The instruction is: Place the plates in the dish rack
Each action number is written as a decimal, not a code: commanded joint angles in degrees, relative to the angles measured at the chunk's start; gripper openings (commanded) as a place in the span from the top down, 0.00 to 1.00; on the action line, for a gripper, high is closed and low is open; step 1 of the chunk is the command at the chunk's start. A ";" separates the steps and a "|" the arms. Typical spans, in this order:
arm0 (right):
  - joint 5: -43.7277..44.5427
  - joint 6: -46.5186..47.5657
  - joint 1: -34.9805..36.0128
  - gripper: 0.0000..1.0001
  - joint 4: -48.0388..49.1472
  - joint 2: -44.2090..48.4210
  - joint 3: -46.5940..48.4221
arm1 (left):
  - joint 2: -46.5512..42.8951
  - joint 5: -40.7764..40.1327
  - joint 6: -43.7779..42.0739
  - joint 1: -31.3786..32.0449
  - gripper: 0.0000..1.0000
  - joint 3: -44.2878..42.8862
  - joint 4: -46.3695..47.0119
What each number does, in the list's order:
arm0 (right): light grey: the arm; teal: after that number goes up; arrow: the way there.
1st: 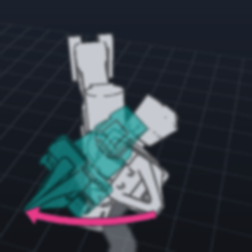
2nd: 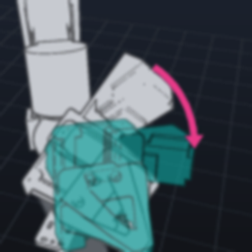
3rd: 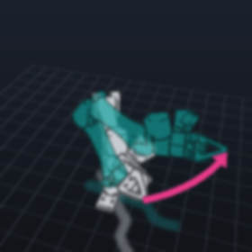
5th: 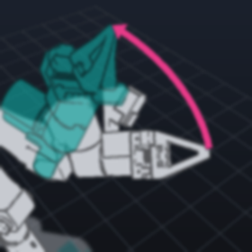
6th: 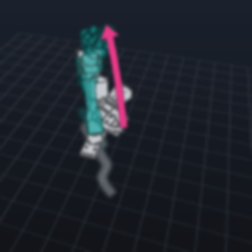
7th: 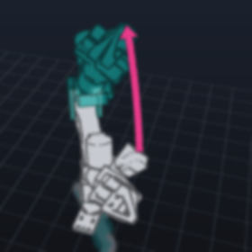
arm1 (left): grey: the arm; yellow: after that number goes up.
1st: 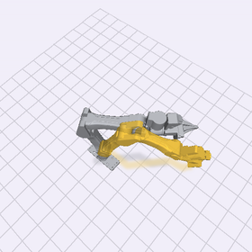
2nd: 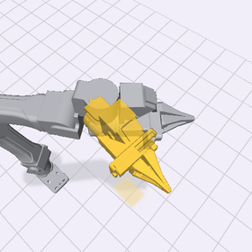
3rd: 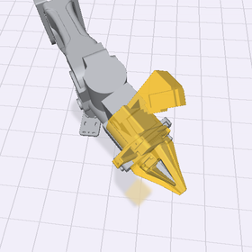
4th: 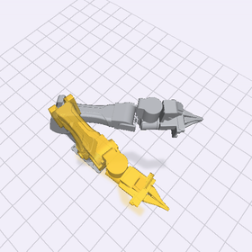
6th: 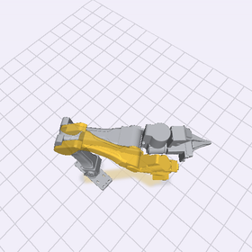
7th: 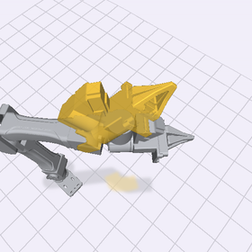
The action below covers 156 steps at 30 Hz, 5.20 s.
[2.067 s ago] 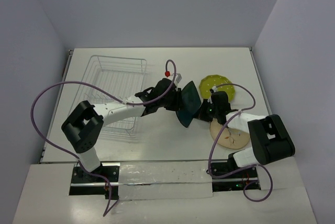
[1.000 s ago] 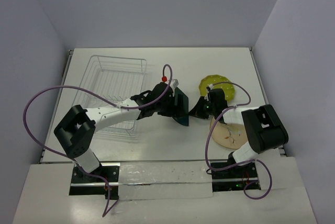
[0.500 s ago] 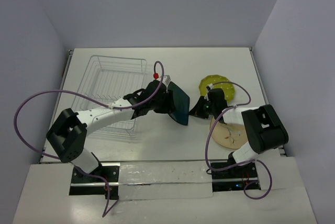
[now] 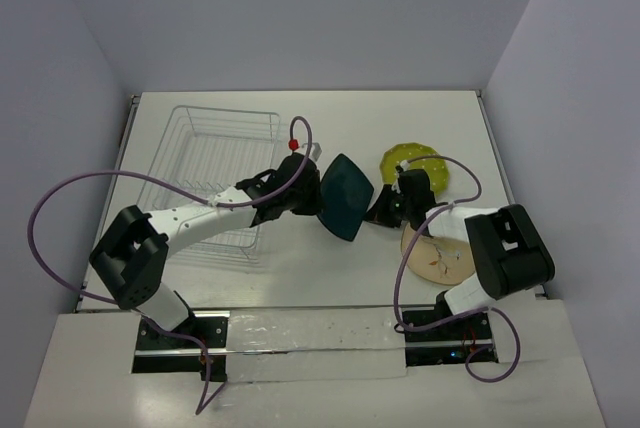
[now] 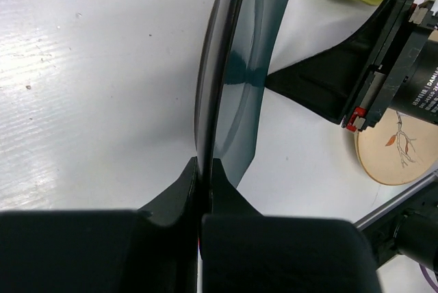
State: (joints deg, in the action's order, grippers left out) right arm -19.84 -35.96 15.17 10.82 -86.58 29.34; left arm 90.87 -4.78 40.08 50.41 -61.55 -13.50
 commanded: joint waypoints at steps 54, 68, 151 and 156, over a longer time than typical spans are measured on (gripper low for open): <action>11.59 10.10 -0.73 0.10 -29.11 31.15 11.26 | -41.07 -29.05 -22.62 -34.15 1.00 -1.38 -18.60; 5.76 10.38 -0.93 0.11 -27.63 26.83 10.23 | -43.39 -30.70 -27.96 -34.24 1.00 -1.10 -30.01; 5.51 11.79 -1.63 0.12 -28.15 22.22 11.19 | -34.89 -27.02 -32.48 -36.00 0.40 3.14 -28.53; 6.03 11.53 -1.55 0.12 -28.64 22.24 11.69 | -36.15 -31.29 -30.45 -36.08 0.09 -0.81 -31.70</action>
State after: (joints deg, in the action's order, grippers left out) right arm -14.75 -24.99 14.00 -18.19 -65.76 38.59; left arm 56.31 -31.76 7.44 14.79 -56.86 -43.27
